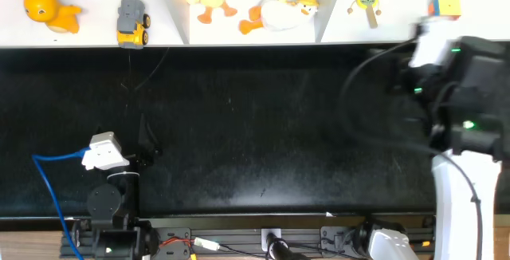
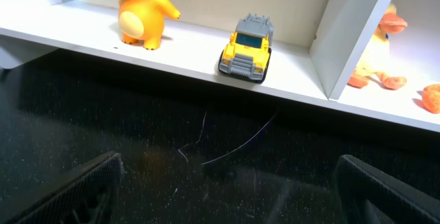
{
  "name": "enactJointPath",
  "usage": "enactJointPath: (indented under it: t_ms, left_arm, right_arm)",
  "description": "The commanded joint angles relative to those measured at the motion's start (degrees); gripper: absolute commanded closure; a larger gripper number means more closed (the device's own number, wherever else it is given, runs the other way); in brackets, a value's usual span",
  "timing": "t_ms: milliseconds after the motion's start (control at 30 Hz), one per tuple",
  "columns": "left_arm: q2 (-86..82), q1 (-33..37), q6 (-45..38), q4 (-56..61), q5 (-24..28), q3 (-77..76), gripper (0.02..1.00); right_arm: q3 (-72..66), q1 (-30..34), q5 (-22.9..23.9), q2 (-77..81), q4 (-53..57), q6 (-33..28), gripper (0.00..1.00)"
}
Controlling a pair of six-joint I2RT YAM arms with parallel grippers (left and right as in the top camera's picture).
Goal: Store Toys
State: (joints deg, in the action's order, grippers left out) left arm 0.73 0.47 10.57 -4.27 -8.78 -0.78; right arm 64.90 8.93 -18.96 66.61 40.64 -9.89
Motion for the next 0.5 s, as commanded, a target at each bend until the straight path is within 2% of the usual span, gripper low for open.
enactJointPath:
  t_ms: [33,200,500]
  left_arm:
    - [-0.59,0.11,0.2,0.13,0.55,0.28,0.02]
    - [-0.59,0.11,0.2,0.11,0.55,0.28,0.02]
    - [-0.59,0.11,0.17,0.11,0.55,0.28,0.02]
  right_arm:
    - [0.26,-10.38,5.79,-2.69,0.9,0.92,0.005]
    - [0.24,-15.5,6.51,-2.34,2.69,3.06,0.005]
    - [0.24,-15.67,6.58,-1.79,3.06,3.06,0.005]
